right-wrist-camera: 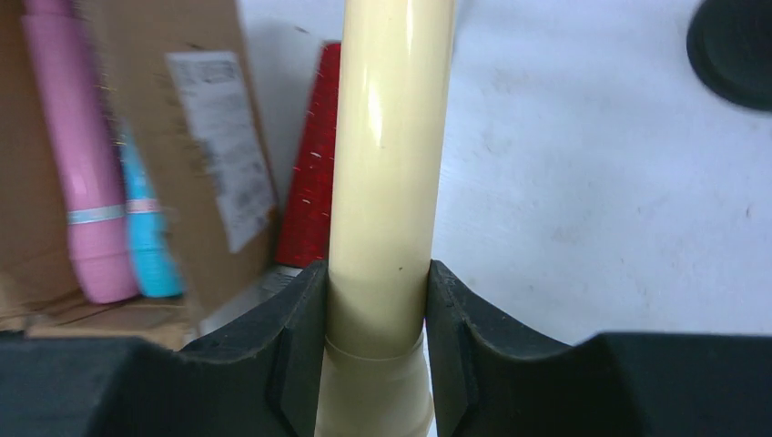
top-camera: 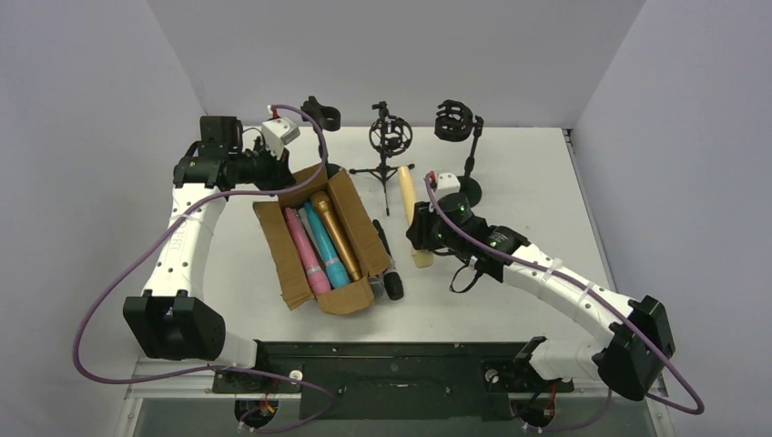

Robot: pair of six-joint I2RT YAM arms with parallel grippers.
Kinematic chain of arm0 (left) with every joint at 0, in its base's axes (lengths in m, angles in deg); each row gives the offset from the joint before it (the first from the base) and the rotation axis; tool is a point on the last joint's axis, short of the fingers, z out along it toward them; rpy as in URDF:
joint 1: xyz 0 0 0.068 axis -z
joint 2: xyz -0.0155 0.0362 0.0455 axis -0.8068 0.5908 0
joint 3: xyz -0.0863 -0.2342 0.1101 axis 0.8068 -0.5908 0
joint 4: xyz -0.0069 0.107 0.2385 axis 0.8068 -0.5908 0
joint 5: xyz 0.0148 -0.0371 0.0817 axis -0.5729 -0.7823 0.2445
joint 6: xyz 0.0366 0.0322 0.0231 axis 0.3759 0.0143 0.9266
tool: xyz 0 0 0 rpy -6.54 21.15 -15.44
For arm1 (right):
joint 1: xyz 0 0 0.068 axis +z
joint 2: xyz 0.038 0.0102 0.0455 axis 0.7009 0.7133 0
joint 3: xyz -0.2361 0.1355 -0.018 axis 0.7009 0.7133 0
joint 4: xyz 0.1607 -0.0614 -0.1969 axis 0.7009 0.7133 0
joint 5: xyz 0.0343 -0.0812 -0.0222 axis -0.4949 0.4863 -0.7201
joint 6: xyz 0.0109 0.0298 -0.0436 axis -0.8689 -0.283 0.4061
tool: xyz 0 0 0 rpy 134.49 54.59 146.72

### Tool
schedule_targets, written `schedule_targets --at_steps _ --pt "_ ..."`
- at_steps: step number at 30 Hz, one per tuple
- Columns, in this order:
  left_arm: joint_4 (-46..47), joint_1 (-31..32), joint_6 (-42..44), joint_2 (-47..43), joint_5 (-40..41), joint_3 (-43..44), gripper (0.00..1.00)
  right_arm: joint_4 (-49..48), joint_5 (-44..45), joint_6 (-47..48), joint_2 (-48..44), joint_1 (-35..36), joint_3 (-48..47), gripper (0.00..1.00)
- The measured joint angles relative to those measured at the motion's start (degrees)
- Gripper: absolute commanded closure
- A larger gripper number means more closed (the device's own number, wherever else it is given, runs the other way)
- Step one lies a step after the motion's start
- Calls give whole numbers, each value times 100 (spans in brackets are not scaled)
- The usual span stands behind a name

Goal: Attach the microphones to the stand

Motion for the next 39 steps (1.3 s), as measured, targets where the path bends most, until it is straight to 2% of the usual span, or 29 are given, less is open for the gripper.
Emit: schedule_targets --at_steps 3,9,18,19,20,22,26,32,36,39 --pt "0 0 0 0 0 0 100 -254 -24 -278 -7 -284 741 100" --pt "0 0 -2 -7 0 0 100 -1010 -61 -909 400 -378 1799 100" --pt "-4 7 -4 -37 -2 -2 100 -2243 -262 -1569 1733 -385 2035 100" --pt "-2 7 -4 -37 -2 0 100 -2337 -308 -1615 1808 -387 2000 96" --pt "-2 7 -4 -37 -2 0 100 -2468 -319 -1676 1888 -389 1954 85" --pt "-2 7 -2 -37 -2 -2 100 -2651 -378 -1803 2044 -396 1906 71" --pt "-2 7 -2 -37 -2 -2 100 -2909 -485 -2004 2184 -442 1871 55" --pt "0 7 0 -37 -7 -2 100 -2730 -470 -2138 1912 -463 1871 46" --pt "2 7 0 -37 -13 -4 100 -2138 -37 -1993 938 -442 1779 45" --pt "4 7 0 -37 -15 -15 100 -1631 492 -1744 264 -291 1314 46"
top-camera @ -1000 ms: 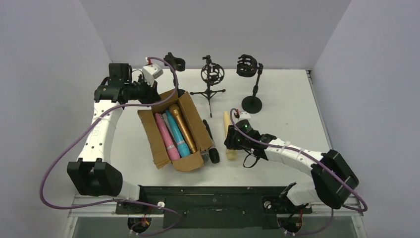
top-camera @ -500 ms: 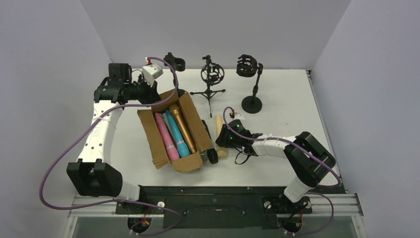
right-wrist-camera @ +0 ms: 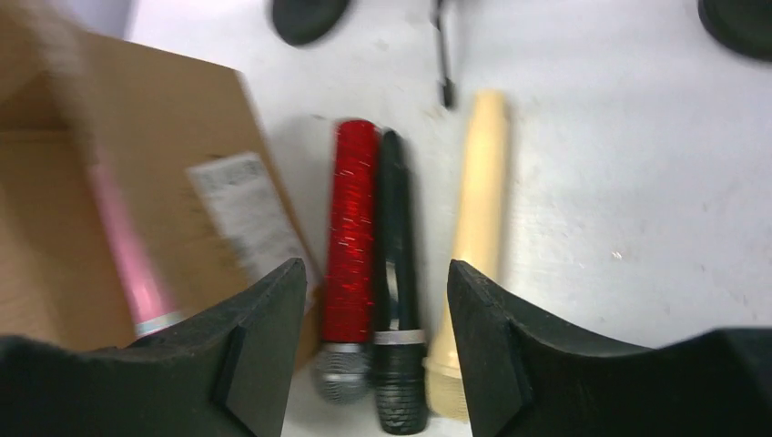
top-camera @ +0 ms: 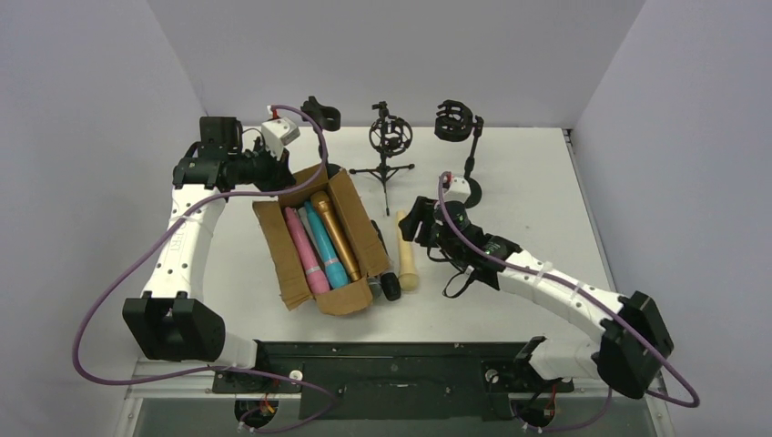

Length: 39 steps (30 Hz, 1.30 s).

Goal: Attach the microphones to the stand

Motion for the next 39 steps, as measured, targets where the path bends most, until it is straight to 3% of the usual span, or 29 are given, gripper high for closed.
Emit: schedule_targets --at_steps 6,13,22,39 --pt "31 0 0 -4 -2 -28 100 511 848 688 -426 1274 -1366 54" --pt "33 0 -4 -7 -7 -28 100 1078 981 1547 929 2321 -3178 58" --pt "26 0 -4 -22 -9 -28 100 1930 997 2118 3086 2380 -4426 59" --pt "37 0 -2 -28 -24 -66 100 1869 540 1980 3987 2153 -4699 60"
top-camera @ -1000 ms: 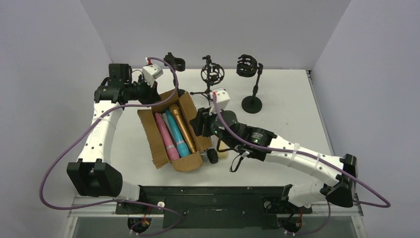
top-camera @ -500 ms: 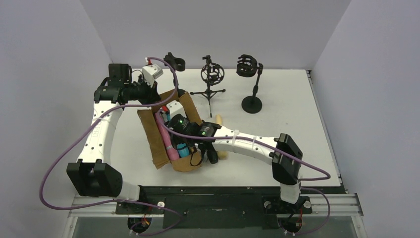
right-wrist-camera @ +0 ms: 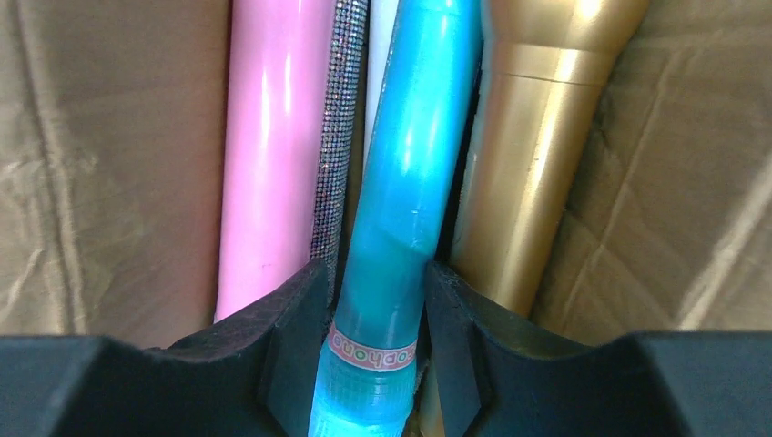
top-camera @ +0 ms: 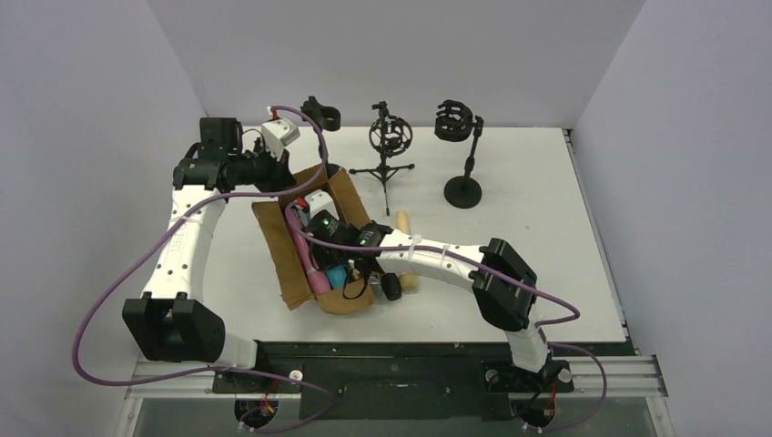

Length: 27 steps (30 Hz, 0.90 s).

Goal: Attach the microphones to the stand

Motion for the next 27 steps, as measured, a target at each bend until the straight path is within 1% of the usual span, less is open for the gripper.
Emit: schedule_targets --at_steps 11,17,19,24,27 --pt "9 0 -2 -4 0 -17 100 -33 -175 -151 179 -33 -83 60" --pt "-37 -2 -2 -4 37 -17 100 85 -234 -225 546 -4 -361 59" --pt "-42 -2 -2 -4 44 -20 100 131 -227 -227 573 4 -413 62" --pt "-37 -2 2 -4 42 -20 100 142 -212 -216 568 4 -413 79" --pt "-35 -2 2 -11 39 -20 100 168 -205 -214 538 4 -415 86"
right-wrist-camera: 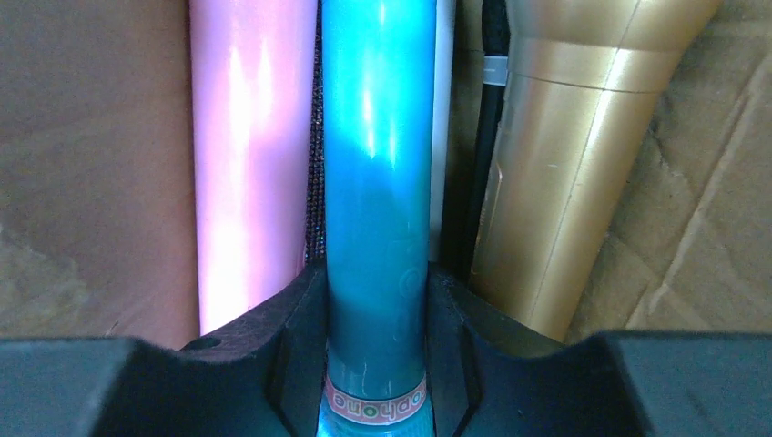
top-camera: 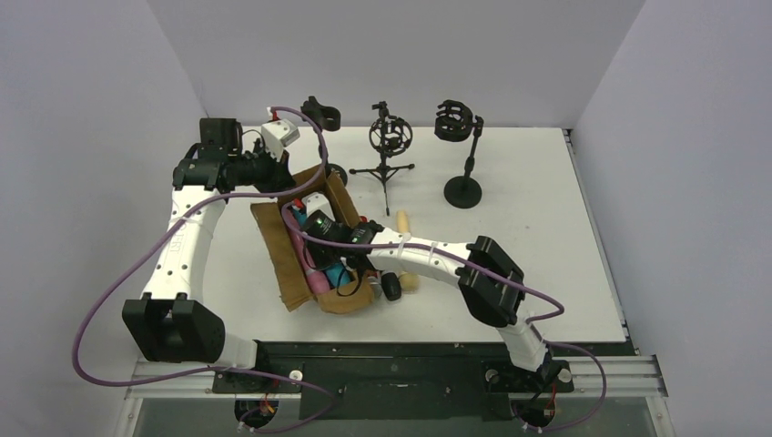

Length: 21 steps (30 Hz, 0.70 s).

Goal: Attach the microphones to the stand

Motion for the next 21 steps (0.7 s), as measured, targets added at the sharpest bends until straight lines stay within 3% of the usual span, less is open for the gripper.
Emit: schedule_targets --at_steps 6,12,21 --pt "0 0 7 -79 -22 0 100 192 -11 31 -411 2 -2 100" --pt "76 0 44 -138 -39 0 100 291 -42 81 -1585 9 260 100" --pt "72 2 55 -144 -46 0 100 -361 153 -59 -3764 -610 2129 100"
